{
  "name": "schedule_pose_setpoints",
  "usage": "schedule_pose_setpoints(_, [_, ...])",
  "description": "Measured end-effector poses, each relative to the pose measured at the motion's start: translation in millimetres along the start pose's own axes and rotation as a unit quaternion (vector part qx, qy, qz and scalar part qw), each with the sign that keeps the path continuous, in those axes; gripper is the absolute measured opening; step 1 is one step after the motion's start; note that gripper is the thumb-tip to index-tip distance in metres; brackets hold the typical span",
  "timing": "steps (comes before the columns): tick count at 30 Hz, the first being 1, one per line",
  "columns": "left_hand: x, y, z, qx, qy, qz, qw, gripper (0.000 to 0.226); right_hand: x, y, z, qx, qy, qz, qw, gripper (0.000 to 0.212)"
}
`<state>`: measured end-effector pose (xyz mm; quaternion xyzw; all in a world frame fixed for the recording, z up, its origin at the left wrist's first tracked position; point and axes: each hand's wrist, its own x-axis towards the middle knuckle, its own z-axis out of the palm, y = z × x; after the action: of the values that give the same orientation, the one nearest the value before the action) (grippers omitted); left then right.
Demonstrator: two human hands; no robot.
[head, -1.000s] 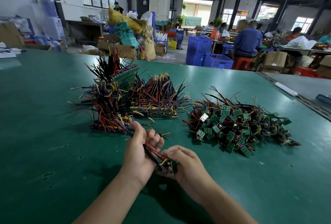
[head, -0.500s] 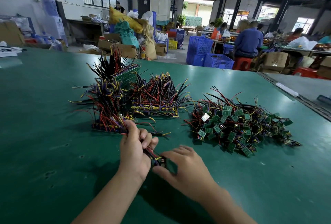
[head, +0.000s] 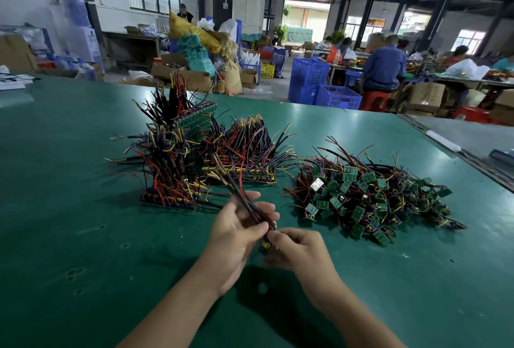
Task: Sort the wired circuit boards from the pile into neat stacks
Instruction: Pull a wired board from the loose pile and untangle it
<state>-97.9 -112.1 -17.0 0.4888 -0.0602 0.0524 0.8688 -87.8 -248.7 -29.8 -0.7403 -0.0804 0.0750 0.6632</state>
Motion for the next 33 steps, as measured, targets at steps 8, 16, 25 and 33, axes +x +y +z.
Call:
schedule_pose_setpoints(8, [-1.6,-3.9,-2.7,0.113,0.052,0.083,0.989,0.044,-1.6,-2.9,3.5,0.167,-0.078,0.084,0.979,0.016])
schedule_pose_setpoints(16, [3.3,-10.3,-6.2,0.072,0.122,0.104,0.984,0.032,-0.4,-3.5,8.6,0.334,-0.127,0.125,0.925,0.027])
schedule_pose_setpoints(25, [4.0,-20.7,-5.8,0.055,0.126,0.139,0.981,0.034,6.1,3.3,5.1,0.351,-0.07,0.122,0.926,0.03])
schedule_pose_setpoints(33, [12.1,-38.9,-13.5,0.207,0.1,0.089,0.969,0.013,22.6,-9.7,-20.3,0.287,0.06,0.016,0.956,0.017])
